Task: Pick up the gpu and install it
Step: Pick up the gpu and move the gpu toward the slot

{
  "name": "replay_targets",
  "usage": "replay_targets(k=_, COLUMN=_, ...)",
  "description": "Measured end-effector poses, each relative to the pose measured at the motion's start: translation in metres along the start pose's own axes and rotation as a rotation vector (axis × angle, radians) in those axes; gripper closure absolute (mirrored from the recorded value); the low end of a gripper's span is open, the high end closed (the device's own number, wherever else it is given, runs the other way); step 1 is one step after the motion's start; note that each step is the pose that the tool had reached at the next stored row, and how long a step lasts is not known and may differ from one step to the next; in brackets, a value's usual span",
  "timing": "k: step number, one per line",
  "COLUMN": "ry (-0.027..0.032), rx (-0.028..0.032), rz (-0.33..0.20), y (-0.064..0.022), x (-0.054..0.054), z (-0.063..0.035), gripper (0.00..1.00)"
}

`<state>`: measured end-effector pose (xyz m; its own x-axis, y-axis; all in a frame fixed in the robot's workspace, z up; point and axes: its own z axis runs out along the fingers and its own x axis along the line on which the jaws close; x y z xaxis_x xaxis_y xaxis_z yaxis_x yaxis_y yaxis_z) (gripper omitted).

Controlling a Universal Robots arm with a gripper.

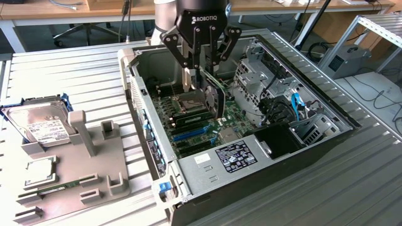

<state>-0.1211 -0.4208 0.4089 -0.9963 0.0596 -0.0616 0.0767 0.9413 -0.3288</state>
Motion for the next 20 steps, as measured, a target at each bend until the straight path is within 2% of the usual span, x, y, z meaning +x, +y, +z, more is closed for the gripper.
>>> replay_targets(k=11, ry=-0.0024, rx=0.0306, rz=-0.001, y=0.0014, x=-0.0057, z=0.0001, gripper=0.71)
replay_targets(k=15, ry=-0.0034, rx=0.0442, rz=-0.002, y=0.0019, x=-0.0081, z=0.0001, gripper=0.71)
replay_targets(k=20, ry=-0.0042, rx=0.0558, rz=-0.002, y=0.0023, x=-0.0101, z=0.0002, gripper=0.71)
